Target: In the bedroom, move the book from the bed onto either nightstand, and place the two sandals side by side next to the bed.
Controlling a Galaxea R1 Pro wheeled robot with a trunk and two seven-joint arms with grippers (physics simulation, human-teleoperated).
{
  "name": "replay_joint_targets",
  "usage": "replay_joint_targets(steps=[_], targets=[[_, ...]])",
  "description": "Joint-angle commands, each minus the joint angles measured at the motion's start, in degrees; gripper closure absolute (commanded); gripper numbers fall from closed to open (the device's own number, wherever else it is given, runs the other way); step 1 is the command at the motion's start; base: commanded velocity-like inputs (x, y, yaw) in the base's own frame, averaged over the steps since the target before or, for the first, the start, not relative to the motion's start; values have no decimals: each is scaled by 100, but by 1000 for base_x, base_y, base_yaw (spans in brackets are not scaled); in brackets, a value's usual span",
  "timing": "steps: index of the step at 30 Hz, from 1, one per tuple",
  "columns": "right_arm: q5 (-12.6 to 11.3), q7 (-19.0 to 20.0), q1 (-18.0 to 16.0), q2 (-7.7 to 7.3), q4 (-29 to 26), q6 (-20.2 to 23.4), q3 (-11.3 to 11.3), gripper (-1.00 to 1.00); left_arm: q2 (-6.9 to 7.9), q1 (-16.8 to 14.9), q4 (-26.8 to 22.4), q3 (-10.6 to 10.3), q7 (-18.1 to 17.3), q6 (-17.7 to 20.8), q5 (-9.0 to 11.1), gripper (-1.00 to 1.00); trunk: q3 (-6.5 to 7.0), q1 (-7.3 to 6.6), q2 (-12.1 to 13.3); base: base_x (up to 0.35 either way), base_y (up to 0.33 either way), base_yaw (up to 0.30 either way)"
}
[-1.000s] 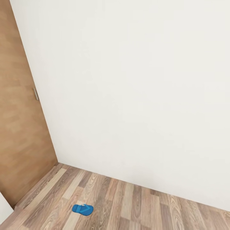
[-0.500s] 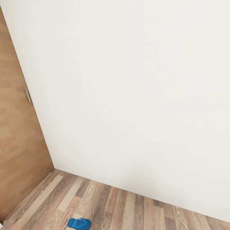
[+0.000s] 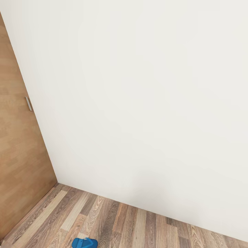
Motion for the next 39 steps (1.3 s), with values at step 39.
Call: replay_joint_targets(steps=[39], targets=[[-5,-2,-2,4,1,-16,-3,-100,0,-1,-1,3,2,-12,51,-100,-5,0,-3,104,0,75]])
